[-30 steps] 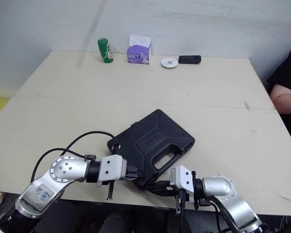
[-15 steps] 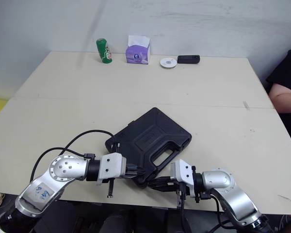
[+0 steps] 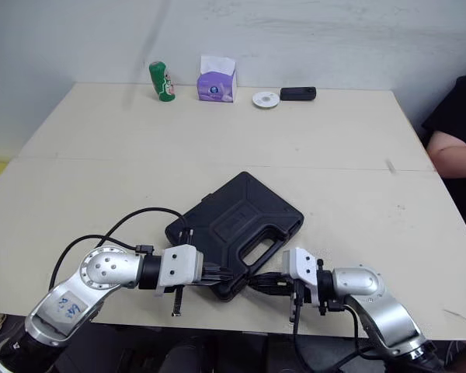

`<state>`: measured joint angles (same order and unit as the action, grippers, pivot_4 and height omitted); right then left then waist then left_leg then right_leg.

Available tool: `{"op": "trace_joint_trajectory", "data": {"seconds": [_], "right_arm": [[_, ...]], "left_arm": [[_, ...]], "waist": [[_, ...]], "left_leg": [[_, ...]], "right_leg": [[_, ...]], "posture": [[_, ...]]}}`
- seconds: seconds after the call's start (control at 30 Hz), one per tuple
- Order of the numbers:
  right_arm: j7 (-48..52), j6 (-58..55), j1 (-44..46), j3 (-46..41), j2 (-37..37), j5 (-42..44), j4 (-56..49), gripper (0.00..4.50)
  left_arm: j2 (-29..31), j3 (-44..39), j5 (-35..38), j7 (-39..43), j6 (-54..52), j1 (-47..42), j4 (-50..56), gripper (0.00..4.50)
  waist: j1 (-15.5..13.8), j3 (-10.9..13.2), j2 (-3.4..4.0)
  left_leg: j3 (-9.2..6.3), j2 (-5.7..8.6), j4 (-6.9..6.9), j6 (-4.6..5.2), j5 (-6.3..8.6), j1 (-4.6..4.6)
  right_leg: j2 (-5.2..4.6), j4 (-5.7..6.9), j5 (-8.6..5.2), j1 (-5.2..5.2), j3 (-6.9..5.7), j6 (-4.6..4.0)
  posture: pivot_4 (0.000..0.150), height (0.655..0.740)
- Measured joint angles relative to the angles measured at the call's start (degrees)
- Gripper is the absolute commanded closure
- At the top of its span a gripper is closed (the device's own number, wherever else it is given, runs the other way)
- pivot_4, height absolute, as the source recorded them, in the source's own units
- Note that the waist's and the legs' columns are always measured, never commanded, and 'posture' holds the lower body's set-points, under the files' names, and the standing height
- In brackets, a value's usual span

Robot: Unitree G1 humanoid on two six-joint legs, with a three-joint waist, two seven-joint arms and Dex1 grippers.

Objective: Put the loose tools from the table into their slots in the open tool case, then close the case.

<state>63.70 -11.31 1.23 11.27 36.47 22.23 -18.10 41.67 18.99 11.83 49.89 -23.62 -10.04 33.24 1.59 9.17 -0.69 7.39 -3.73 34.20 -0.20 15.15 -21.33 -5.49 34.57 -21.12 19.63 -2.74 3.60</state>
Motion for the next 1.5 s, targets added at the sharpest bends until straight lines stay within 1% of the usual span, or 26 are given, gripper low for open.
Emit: {"op": "trace_joint_trajectory", "data": {"seconds": [0.27,0.43,0.53,0.6,0.63,0.7,0.77,0.83,0.9,0.93,0.97,1.03,1.07,1.13,1.17,1.2,1.23,1.27,1.37,1.4,1.5], "right_arm": [[-1.1,-1.3,-1.6,-0.4,-0.3,0.1,-1.8,4.5],[-0.7,-2.5,-5.3,-2.7,2.7,2.1,-4.9,4.5],[-0.2,-2.6,-7.2,-4.1,4.0,2.6,-5.4,4.5],[0.1,-2.5,-8.5,-5.5,4.9,3.2,-5.9,4.5],[0.4,-2.3,-9.4,-6.6,5.6,3.6,-6.0,4.5],[0.9,-1.1,-10.7,-9.2,6.6,3.8,-5.9,4.5],[1.6,0.9,-11.6,-12.2,7.8,3.8,-5.0,4.5],[2.0,2.5,-11.9,-15.1,8.3,3.7,-3.1,4.5],[2.2,3.1,-11.6,-18.2,9.0,3.9,-0.2,3.85],[2.3,3.5,-11.0,-20.5,9.8,4.0,2.1,3.61],[2.3,3.6,-10.6,-22.0,10.4,4.1,3.5,3.17],[2.7,6.0,-7.2,-25.6,11.1,4.1,8.5,2.26],[2.8,7.2,-5.6,-26.3,11.8,3.8,10.8,1.61],[3.0,9.4,-2.5,-27.7,13.1,2.7,15.7,0.98],[3.1,11.9,0.4,-27.9,14.1,1.2,20.1,0.35],[3.2,13.7,2.2,-28.1,14.7,0.2,23.2,0.01],[3.4,15.1,3.6,-28.2,15.0,-0.5,25.6,0.0],[3.9,17.1,6.2,-27.8,15.3,-1.3,29.2,0.0],[4.6,21.6,11.7,-27.3,16.7,-3.6,37.5,0.0],[4.6,22.4,12.5,-27.3,17.0,-4.1,38.9,0.0],[4.6,26.7,19.4,-26.8,17.5,-6.5,46.8,0.0]], "left_arm": [[0.0,0.1,0.0,0.2,0.0,0.0,0.0,4.46],[-0.1,0.5,0.1,0.1,0.2,0.0,0.0,4.46],[-0.1,0.1,0.1,0.0,1.9,0.7,-0.2,4.46],[-1.3,-1.1,0.6,0.0,5.5,2.1,-1.8,4.46],[-2.9,-2.4,1.5,-0.1,8.1,3.6,-3.2,4.46],[-4.4,-4.3,3.1,-0.1,12.0,5.5,-5.2,4.46],[-4.7,-9.0,4.0,-0.3,16.0,6.7,-7.6,4.46],[-4.4,-13.8,4.9,-0.1,19.1,8.1,-9.5,4.46],[-4.0,-18.5,5.8,-0.4,20.4,10.0,-9.7,3.85],[-3.8,-21.7,6.5,-1.1,20.2,11.2,-9.9,3.61],[-3.5,-23.7,7.0,-1.6,20.0,11.6,-10.0,3.18],[-2.0,-30.4,8.6,-2.2,18.7,14.8,-10.0,2.35],[-1.6,-32.9,9.1,-2.2,18.3,16.8,-10.0,1.82],[-0.9,-36.9,9.9,-2.2,17.6,20.3,-10.5,1.17],[-0.8,-40.4,10.2,-2.2,17.2,22.9,-11.8,0.61],[-0.7,-42.8,10.4,-2.2,17.0,24.5,-13.0,0.27],[-0.6,-44.6,10.4,-2.2,16.8,25.7,-14.2,0.11],[-0.5,-47.3,10.3,-2.3,16.9,27.4,-15.9,0.11],[-0.3,-53.5,8.7,-3.1,18.4,30.8,-21.3,0.11],[-0.3,-54.4,8.3,-3.5,18.7,31.1,-22.4,0.11],[-0.2,-58.5,7.3,-5.2,19.6,31.3,-26.8,0.11]], "waist": [[0.0,0.0,0.03],[0.0,-0.2,0.34],[0.0,-0.2,0.28],[0.0,-0.2,0.38],[-0.1,-0.1,0.41],[-0.2,0.2,0.22],[-0.2,0.3,0.12],[-0.2,0.6,0.12],[0.0,1.0,0.06],[0.0,1.1,0.06],[0.0,1.1,0.04],[0.1,1.2,0.02],[0.1,1.2,0.0],[0.0,1.3,-0.07],[0.1,1.5,-0.18],[0.0,1.7,-0.26],[0.1,1.8,-0.35],[0.1,1.9,-0.45],[0.3,2.0,-0.41],[0.2,2.1,-0.42],[0.4,2.1,-0.38]], "left_leg": [[0.0,0.0,-0.13,0.0,0.0,-0.01],[0.01,0.0,-0.18,-0.01,-0.01,-0.04],[0.01,0.01,-0.18,0.0,-0.01,-0.11],[0.05,0.02,-0.18,0.01,-0.02,-0.19],[0.06,0.03,-0.17,0.03,-0.03,-0.25],[0.01,0.03,-0.17,0.03,-0.07,-0.44],[-0.03,0.03,-0.16,-0.04,-0.34,-1.05],[-0.02,0.07,-0.14,0.12,-0.5,-1.18],[-0.01,0.06,-0.1,0.07,-0.5,-1.25],[-0.01,0.06,-0.09,-0.02,-0.55,-1.38],[-0.01,0.05,-0.06,-0.06,-0.57,-1.47],[0.01,0.04,0.08,-0.14,-0.63,-1.86],[0.09,0.03,0.17,-0.14,-0.64,-1.88],[0.2,0.04,0.42,-0.12,-0.63,-1.89],[0.29,0.02,0.59,-0.09,-0.61,-1.89],[0.32,0.02,0.71,-0.08,-0.6,-1.89],[0.31,0.0,0.81,-0.06,-0.57,-1.89],[0.31,-0.01,0.85,-0.03,-0.46,-1.89],[0.38,0.04,0.9,-0.02,-0.33,-1.89],[0.39,0.05,0.91,-0.04,-0.28,-1.89],[0.36,0.03,0.89,0.08,-0.11,-1.9]], "right_leg": [[0.01,-0.1,0.0,0.0,0.0,0.0],[0.01,-0.34,0.0,-0.01,-0.02,0.0],[0.02,-0.37,0.0,-0.02,-0.02,0.0],[0.01,-0.4,0.0,-0.01,-0.01,0.0],[0.01,-0.41,0.0,0.03,-0.01,0.01],[0.01,-0.4,0.01,0.22,-0.07,0.03],[0.02,-0.28,0.05,0.82,-0.16,0.09],[0.03,-0.15,0.16,0.99,-0.19,0.24],[0.06,-0.12,0.58,1.05,-0.23,1.02],[0.09,-0.14,0.58,1.15,-0.26,1.04],[0.11,-0.15,0.58,1.23,-0.27,1.04],[0.19,-0.04,0.6,1.61,-0.28,1.1],[0.2,0.04,0.59,1.68,-0.26,1.12],[0.22,0.2,0.55,1.75,-0.24,1.19],[0.23,0.37,0.54,1.81,-0.22,1.22],[0.23,0.46,0.54,1.84,-0.22,1.24],[0.23,0.53,0.55,1.85,-0.21,1.26],[0.21,0.59,0.59,1.86,-0.15,1.31],[0.08,0.62,0.71,1.9,-0.03,1.32],[0.06,0.62,0.73,1.91,-0.01,1.32],[-0.01,0.64,0.78,1.96,0.0,1.19]], "posture": [[0.15,0.74],[0.15,0.74],[0.15,0.74],[0.15,0.74],[0.15,0.74],[0.15,0.74],[0.15,0.74],[0.15,0.74],[0.15,0.74],[0.15,0.74],[0.15,0.74],[0.15,0.74],[0.15,0.74],[0.15,0.74],[0.15,0.74],[0.15,0.74],[0.15,0.74],[0.15,0.74],[0.15,0.74],[0.15,0.74],[0.15,0.74]]}}
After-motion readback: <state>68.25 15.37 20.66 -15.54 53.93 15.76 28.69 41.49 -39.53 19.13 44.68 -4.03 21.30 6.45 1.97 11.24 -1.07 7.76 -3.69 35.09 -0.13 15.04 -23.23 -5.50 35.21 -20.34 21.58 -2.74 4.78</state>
